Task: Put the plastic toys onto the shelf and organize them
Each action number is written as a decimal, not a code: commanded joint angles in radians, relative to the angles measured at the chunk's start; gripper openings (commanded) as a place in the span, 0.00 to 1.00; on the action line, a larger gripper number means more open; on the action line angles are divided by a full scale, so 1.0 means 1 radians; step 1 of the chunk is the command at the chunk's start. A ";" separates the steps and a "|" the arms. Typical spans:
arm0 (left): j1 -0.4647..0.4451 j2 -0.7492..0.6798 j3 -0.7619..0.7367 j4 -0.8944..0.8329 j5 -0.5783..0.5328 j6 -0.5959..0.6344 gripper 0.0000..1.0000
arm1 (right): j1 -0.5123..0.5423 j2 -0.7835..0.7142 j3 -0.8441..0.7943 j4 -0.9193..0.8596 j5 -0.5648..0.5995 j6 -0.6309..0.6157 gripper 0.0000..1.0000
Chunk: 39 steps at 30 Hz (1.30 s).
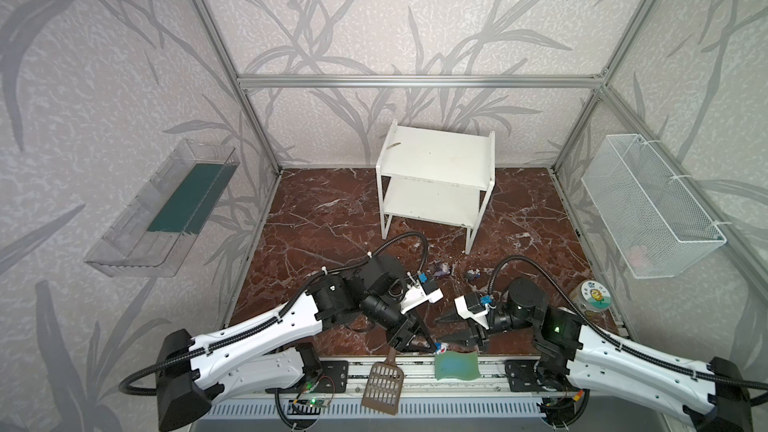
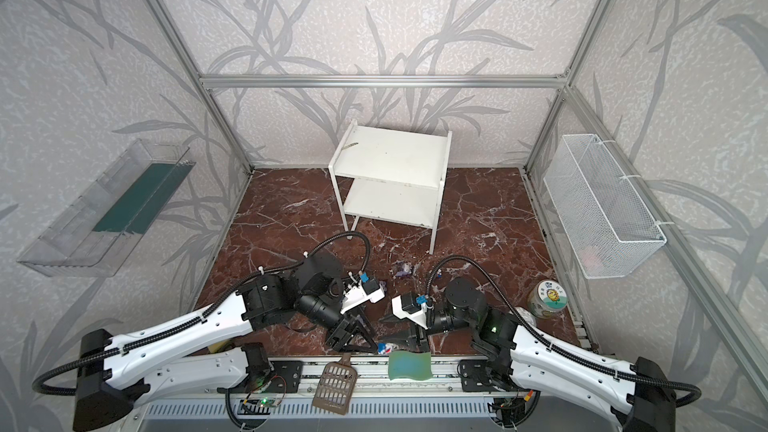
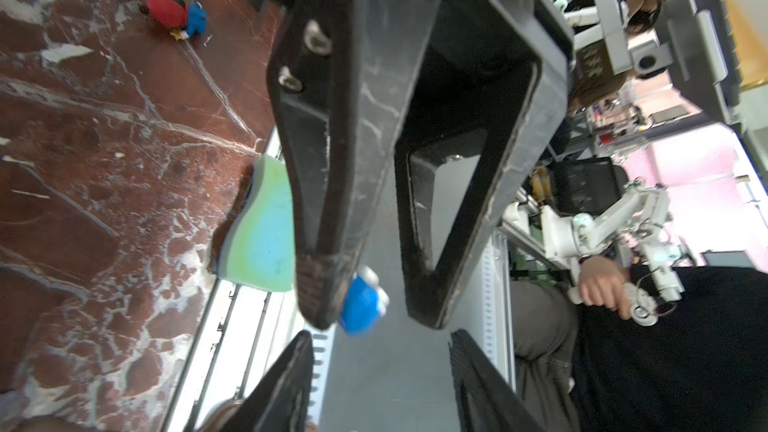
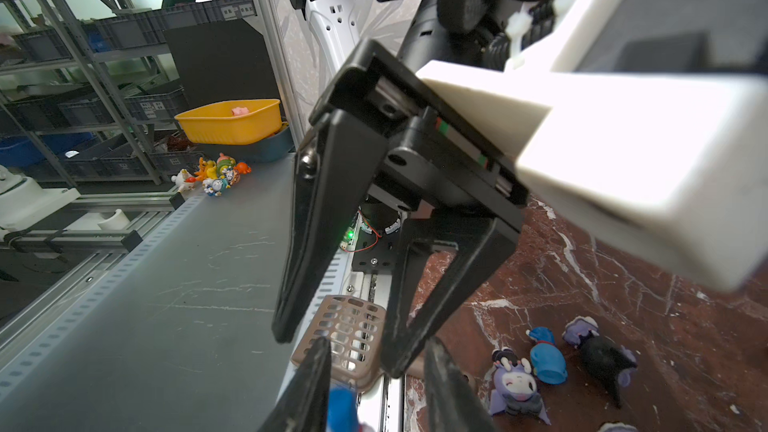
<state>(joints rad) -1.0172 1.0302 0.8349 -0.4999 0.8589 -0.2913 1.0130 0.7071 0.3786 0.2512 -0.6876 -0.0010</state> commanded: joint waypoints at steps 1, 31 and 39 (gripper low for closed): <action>0.005 -0.040 0.009 0.004 -0.015 0.015 0.64 | 0.004 -0.019 0.025 -0.035 0.034 -0.014 0.36; 0.016 -0.295 -0.057 0.011 -0.663 -0.086 1.00 | -0.027 0.026 0.179 -1.040 0.963 0.792 0.47; 0.017 -0.294 -0.056 0.031 -0.649 -0.056 1.00 | -0.077 0.115 0.087 -0.866 0.784 0.898 0.48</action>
<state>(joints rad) -1.0046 0.7418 0.7761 -0.4950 0.2150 -0.3588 0.9524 0.8059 0.4946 -0.6865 0.1738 0.8284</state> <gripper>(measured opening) 0.997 0.476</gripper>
